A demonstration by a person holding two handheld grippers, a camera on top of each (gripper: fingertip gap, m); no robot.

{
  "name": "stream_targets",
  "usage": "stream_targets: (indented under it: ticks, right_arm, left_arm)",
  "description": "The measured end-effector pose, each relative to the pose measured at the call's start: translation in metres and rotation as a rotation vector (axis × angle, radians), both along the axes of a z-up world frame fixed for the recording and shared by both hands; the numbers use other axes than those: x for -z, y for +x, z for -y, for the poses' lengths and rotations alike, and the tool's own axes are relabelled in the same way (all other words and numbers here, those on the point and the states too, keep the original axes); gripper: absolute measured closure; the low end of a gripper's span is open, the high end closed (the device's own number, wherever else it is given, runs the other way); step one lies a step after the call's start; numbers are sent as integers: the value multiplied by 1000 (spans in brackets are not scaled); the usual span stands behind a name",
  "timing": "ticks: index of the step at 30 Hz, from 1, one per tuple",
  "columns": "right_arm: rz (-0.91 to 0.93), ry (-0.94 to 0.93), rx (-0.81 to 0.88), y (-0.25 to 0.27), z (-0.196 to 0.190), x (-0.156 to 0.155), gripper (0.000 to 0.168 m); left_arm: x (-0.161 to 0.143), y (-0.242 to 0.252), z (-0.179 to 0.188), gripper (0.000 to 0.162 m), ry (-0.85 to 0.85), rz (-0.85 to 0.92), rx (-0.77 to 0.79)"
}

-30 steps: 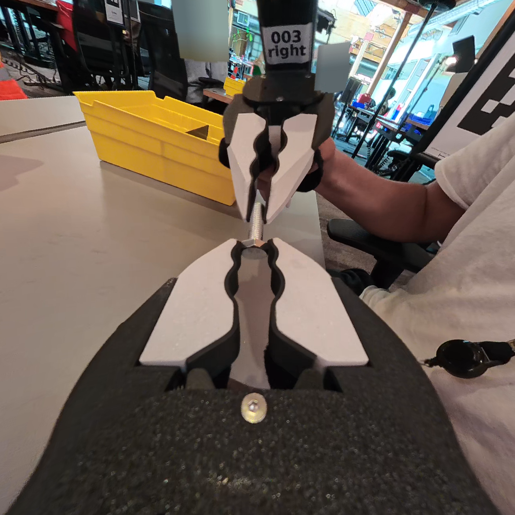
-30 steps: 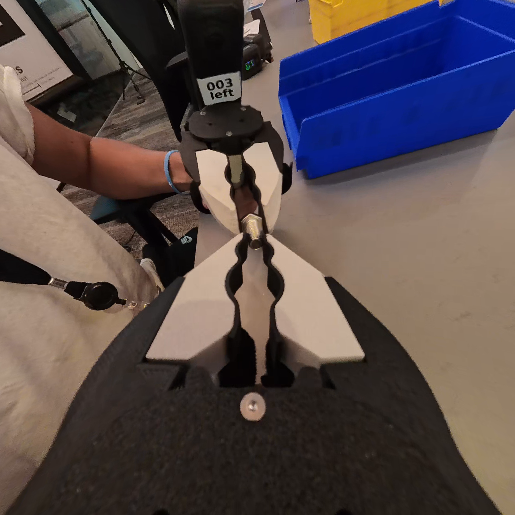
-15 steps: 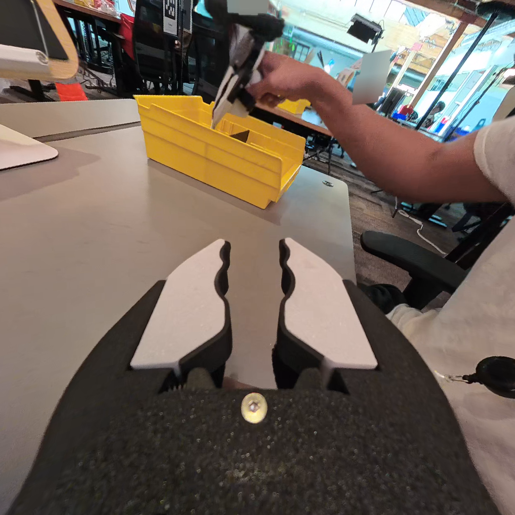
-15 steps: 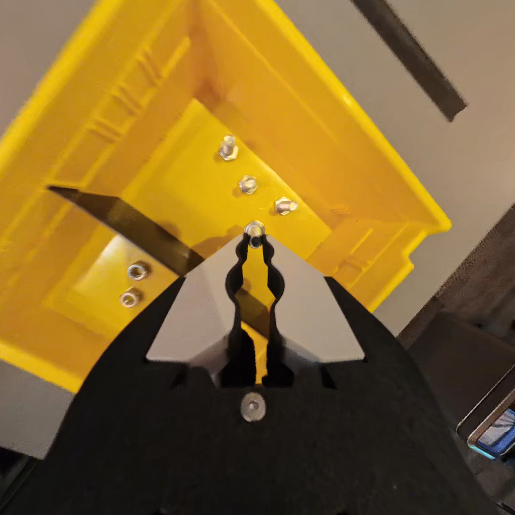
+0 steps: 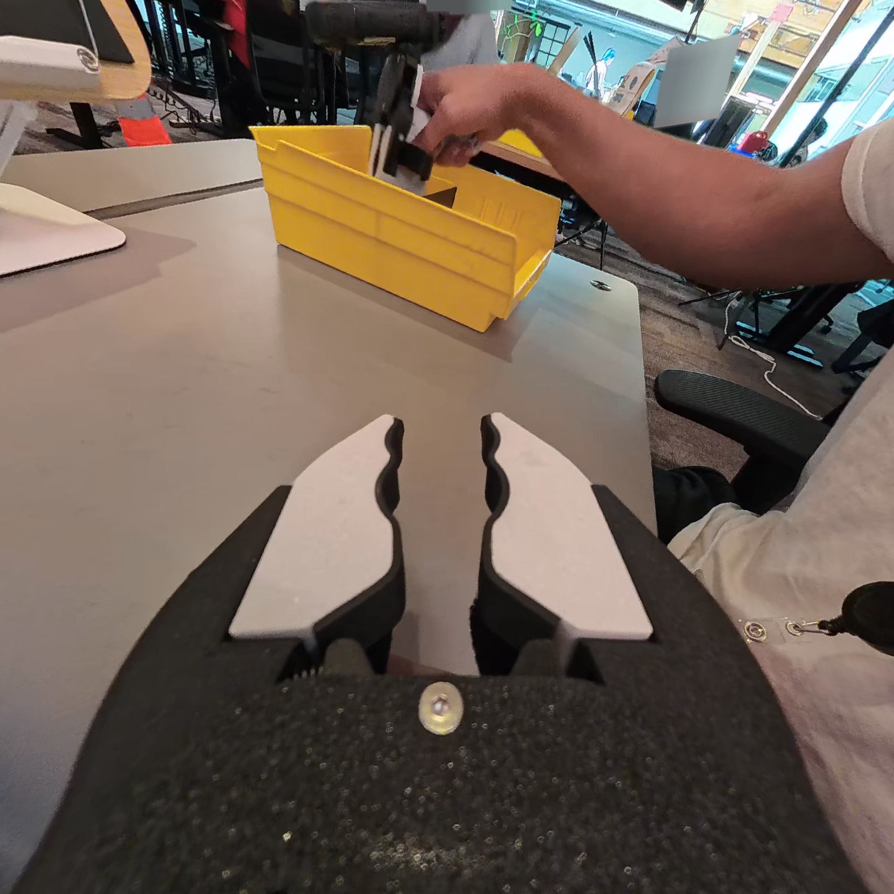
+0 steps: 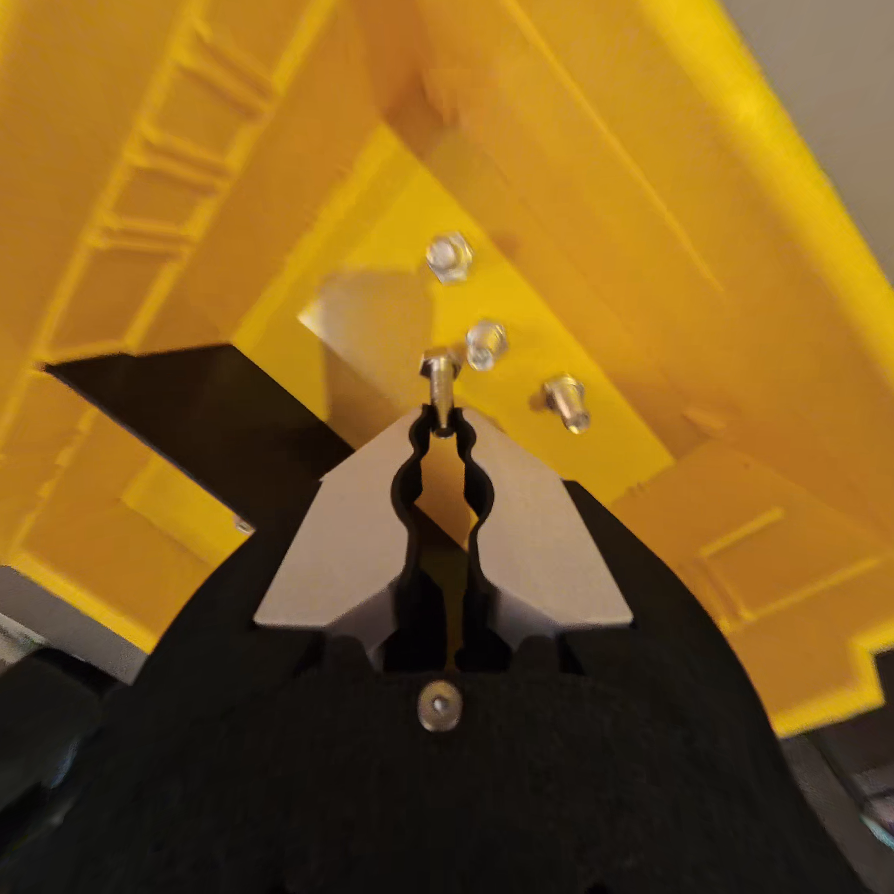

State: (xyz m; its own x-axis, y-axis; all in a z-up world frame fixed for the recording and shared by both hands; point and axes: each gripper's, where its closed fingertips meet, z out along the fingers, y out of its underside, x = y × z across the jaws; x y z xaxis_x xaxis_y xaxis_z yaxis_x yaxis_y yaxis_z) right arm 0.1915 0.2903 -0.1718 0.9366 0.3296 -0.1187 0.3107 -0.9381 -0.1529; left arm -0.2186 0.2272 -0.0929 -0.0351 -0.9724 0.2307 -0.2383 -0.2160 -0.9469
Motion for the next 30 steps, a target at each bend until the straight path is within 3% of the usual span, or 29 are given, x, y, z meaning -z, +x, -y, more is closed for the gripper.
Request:
stream_targets:
  ticks: [1,6,10,13,16,19,21,23,25,30]
  right_arm:
    - [72,-46,-7,10,6,4,159]
    - [149,-178,-20,22,19,21,159]
    - [137,-167,-22,21,16,20,158]
    - [136,-89,5,25,15,3,145]
    - [71,147,84,15,9,-42,141]
    - [44,517,149,-9,12,-102,138]
    - [27,787,224,-28,27,-137,131]
    - [-28,1000,360,-47,54,-152,120]
    - [-48,1110,500,-58,87,-139,115]
    - [3,1108,765,-82,149,-80,112]
  left_arm:
    - [0,0,0,131,0,0,0]
    - [3,2,1,131,-4,-10,15]
    - [5,2,3,131,6,-21,20]
    - [4,1,3,131,24,-27,6]
    - [-1,-5,-2,131,58,-28,-43]
    - [-13,-21,-14,131,92,-19,-166]
    - [-25,-41,-22,127,108,1,-275]
    - [-37,-69,-30,120,135,26,-404]
    - [-41,-104,-43,117,152,14,-559]
    - [-17,-197,-75,111,103,-67,-935]
